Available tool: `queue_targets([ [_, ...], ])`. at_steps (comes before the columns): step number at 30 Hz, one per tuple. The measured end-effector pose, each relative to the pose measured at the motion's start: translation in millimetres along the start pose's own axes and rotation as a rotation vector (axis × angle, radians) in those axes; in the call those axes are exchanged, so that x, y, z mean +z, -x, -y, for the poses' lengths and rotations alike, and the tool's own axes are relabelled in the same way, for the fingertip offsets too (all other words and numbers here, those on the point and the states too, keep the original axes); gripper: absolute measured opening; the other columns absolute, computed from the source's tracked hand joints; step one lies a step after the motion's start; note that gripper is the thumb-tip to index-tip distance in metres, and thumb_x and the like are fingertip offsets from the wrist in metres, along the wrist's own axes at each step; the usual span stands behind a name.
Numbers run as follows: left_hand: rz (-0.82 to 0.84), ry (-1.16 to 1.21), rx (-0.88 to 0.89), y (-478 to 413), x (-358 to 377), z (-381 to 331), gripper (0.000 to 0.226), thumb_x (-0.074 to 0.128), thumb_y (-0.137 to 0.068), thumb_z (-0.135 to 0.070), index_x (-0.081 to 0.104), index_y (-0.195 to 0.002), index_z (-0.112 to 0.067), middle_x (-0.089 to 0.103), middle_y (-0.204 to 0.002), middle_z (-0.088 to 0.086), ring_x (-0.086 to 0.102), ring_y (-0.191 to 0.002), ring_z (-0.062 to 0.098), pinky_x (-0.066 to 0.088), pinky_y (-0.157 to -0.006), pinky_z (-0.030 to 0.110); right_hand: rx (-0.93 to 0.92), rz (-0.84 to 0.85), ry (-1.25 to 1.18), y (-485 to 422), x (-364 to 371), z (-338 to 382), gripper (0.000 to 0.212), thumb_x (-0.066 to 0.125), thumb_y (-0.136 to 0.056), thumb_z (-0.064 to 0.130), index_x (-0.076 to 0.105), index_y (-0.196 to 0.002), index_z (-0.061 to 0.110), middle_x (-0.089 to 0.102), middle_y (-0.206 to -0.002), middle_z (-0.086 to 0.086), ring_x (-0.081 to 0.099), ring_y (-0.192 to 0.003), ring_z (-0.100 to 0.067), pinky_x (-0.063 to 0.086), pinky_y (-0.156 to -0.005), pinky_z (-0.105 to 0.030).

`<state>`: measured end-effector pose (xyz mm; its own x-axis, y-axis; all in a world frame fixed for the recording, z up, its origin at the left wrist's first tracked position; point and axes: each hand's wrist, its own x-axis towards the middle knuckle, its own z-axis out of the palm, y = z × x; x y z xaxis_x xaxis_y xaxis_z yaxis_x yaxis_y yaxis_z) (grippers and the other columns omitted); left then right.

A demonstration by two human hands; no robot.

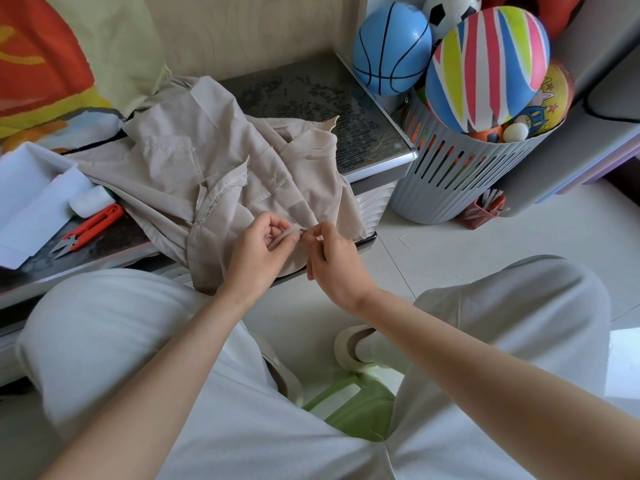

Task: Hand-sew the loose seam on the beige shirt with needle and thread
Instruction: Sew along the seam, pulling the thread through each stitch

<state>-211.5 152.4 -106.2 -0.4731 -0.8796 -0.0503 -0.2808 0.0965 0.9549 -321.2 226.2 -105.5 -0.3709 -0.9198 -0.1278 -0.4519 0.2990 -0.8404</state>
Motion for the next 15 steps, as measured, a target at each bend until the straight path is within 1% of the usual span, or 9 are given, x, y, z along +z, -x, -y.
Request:
queue_targets([
  [3,-0.015,-0.020,-0.011,0.4,0.3,1.6,0.014,0.066,-0.088,-0.016,0.057,-0.079,-0.024,0.060,-0.075,0.000,0.055,-0.067,0.002,0.045,-0.066,0.014,-0.004,0.002,-0.036,1.6,0.6,1.2,0.014,0.033,-0.102,0.022,0.043,-0.095,0.016,0.063,-0.061,-0.006,0.050,-0.053,-0.008,0.034,-0.057,-0.023],
  [6,-0.045,-0.063,0.014,-0.3,-0.9,1.2,0.018,0.065,-0.088,-0.014,0.059,-0.077,-0.027,0.061,-0.071,-0.006,0.057,-0.066,0.001,0.046,-0.069,0.018,-0.016,0.027,-0.089,2.6,0.3,2.3,0.013,0.033,-0.102,0.022,0.042,-0.093,0.017,0.062,-0.059,0.000,0.050,-0.053,-0.001,0.036,-0.053,-0.014],
  [9,-0.076,-0.069,0.025,-1.2,-2.7,2.1,0.022,0.065,-0.088,-0.011,0.059,-0.076,-0.030,0.064,-0.072,-0.011,0.059,-0.068,0.000,0.048,-0.074,0.020,-0.035,0.059,-0.137,4.4,-1.2,2.9,0.013,0.033,-0.102,0.018,0.041,-0.092,0.016,0.061,-0.063,0.001,0.049,-0.052,0.001,0.037,-0.053,-0.011],
  [11,-0.095,-0.078,0.019,-1.7,-3.6,3.6,0.022,0.064,-0.088,-0.011,0.059,-0.077,-0.029,0.065,-0.074,-0.009,0.059,-0.070,0.002,0.048,-0.075,0.022,-0.050,0.070,-0.128,5.8,-2.5,1.8,0.012,0.032,-0.101,0.011,0.042,-0.094,0.015,0.061,-0.067,0.003,0.050,-0.058,0.000,0.037,-0.056,-0.009],
  [13,-0.112,-0.085,0.013,-2.9,-4.7,4.7,0.021,0.063,-0.088,-0.012,0.058,-0.077,-0.029,0.064,-0.073,-0.008,0.058,-0.070,0.006,0.048,-0.074,0.026,-0.070,0.073,-0.107,6.5,-3.8,0.2,0.017,0.031,-0.098,0.004,0.042,-0.096,0.017,0.060,-0.069,0.008,0.051,-0.065,-0.001,0.037,-0.060,-0.009],
  [15,-0.118,-0.087,0.005,-3.6,-4.5,5.3,0.021,0.064,-0.087,-0.012,0.058,-0.076,-0.029,0.062,-0.071,-0.007,0.057,-0.069,0.008,0.047,-0.072,0.028,-0.087,0.072,-0.106,8.5,-4.5,-0.8,0.020,0.032,-0.096,0.002,0.041,-0.100,0.019,0.060,-0.069,0.010,0.052,-0.064,-0.002,0.039,-0.062,-0.011],
])
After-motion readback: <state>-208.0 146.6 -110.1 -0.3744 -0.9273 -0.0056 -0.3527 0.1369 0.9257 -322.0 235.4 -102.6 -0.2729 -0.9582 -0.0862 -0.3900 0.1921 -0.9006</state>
